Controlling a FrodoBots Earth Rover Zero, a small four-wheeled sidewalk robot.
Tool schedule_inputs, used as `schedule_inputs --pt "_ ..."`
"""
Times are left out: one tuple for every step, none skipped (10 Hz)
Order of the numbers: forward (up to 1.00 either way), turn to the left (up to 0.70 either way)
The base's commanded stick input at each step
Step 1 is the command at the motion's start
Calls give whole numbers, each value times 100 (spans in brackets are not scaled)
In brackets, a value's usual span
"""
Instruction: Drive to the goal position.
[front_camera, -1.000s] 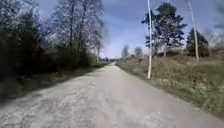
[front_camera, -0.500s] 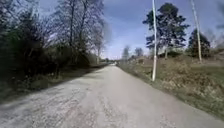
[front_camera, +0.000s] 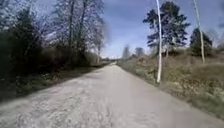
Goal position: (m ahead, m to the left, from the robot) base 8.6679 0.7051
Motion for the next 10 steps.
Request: schedule_inputs --pt "85 0" --pt "85 0" --pt "85 0" --pt "85 0" --pt "85 0" --pt "85 0" --pt "85 0" --pt "85 0" --pt "85 0" --pt "85 0"
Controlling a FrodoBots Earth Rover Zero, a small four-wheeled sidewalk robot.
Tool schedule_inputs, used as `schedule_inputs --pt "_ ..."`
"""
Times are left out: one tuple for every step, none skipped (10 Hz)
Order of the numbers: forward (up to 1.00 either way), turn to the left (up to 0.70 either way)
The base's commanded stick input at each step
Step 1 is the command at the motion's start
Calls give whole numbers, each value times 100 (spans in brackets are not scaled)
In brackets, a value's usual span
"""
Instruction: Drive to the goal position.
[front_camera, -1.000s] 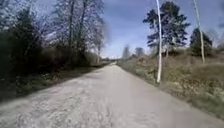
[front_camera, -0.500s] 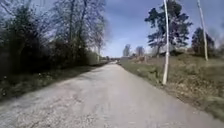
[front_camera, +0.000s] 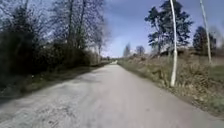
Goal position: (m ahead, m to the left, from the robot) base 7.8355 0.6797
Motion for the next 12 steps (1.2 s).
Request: schedule_inputs --pt "85 0" --pt "85 0" --pt "85 0" --pt "85 0" --pt "85 0" --pt "85 0" --pt "85 0" --pt "85 0" --pt "85 0" --pt "85 0" --pt "85 0" --pt "85 0"
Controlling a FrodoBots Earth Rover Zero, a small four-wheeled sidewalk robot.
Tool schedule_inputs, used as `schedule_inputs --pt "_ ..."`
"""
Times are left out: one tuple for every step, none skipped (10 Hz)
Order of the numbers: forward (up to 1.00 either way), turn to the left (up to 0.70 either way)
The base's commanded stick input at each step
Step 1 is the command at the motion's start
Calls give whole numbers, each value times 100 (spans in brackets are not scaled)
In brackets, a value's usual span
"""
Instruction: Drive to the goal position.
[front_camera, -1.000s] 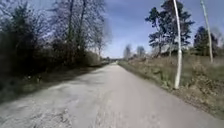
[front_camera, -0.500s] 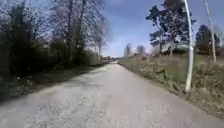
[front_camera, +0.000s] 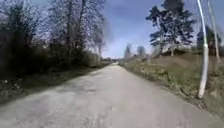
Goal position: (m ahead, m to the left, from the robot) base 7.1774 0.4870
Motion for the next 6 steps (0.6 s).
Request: schedule_inputs --pt "85 0" --pt "85 0" --pt "85 0" --pt "85 0" --pt "85 0" --pt "85 0"
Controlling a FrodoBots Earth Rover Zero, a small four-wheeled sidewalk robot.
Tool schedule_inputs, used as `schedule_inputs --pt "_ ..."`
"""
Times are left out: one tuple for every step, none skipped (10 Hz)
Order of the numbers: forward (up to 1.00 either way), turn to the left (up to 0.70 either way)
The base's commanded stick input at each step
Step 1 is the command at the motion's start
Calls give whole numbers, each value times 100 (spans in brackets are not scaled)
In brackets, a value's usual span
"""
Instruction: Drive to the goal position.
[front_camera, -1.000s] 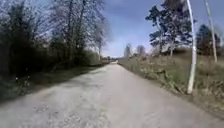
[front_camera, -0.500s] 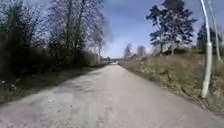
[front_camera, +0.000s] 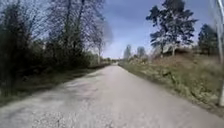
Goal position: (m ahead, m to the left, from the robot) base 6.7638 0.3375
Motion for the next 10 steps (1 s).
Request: schedule_inputs --pt "85 0" --pt "85 0" --pt "85 0" --pt "85 0" --pt "85 0" --pt "85 0" --pt "85 0" --pt "85 0" --pt "85 0" --pt "85 0"
